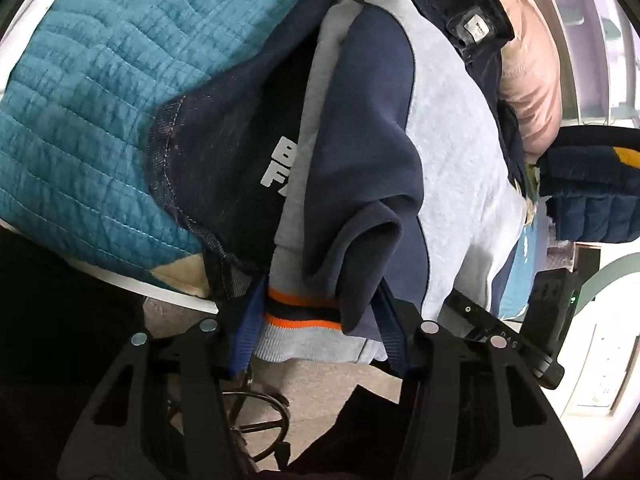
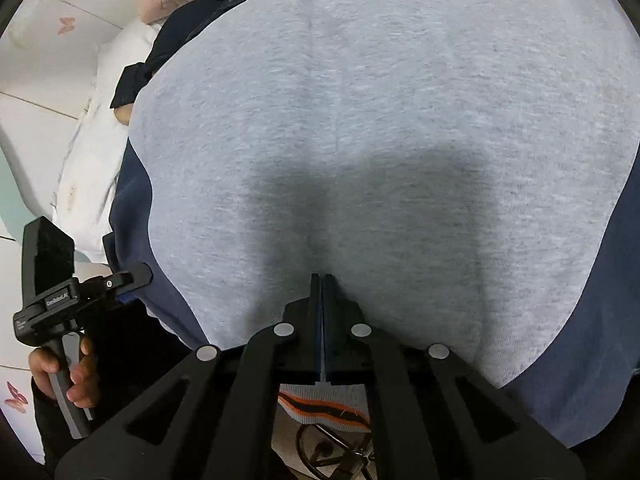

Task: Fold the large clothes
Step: 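Lift the hem with both tools and fold it toward the collar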

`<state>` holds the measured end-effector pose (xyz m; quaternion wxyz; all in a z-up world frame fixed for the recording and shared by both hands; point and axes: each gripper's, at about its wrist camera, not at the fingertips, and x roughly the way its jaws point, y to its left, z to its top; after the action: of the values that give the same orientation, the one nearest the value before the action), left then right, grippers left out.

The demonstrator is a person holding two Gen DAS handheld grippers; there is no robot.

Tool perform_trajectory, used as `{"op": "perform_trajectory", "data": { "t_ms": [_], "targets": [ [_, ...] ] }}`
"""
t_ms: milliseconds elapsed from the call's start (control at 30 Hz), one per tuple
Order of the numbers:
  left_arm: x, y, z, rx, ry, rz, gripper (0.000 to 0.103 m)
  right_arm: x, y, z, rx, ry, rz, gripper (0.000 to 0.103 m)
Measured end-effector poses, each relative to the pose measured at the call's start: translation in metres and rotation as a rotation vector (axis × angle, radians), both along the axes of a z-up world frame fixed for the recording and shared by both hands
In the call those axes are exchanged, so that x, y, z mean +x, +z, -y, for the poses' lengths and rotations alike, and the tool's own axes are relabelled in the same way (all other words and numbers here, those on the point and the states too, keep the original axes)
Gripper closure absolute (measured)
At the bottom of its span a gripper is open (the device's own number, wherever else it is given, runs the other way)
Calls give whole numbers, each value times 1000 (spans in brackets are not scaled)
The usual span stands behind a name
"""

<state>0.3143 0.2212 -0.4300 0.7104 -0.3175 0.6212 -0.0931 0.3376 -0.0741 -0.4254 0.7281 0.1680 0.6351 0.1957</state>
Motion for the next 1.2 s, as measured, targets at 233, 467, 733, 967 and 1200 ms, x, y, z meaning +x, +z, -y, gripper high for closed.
{"op": "perform_trajectory", "data": {
  "t_ms": [233, 467, 733, 967, 1200],
  "targets": [
    [-5, 14, -4, -3, 3, 27, 84, 0, 0, 2, 12, -1, -2, 103],
    [-9, 60, 12, 9, -60, 167, 93, -4, 2, 13, 28, -12, -8, 103],
    [-2, 106, 59, -4, -194, 320, 94, -12, 2, 12, 36, 12, -16, 103],
    [8, 122, 102, 8, -283, 373, 94, -20, 42, 33, 89, -41, 185, 97],
    [17, 138, 179, -17, -413, 422, 93, -32, 78, 63, 281, -88, 346, 97]
  ]
}}
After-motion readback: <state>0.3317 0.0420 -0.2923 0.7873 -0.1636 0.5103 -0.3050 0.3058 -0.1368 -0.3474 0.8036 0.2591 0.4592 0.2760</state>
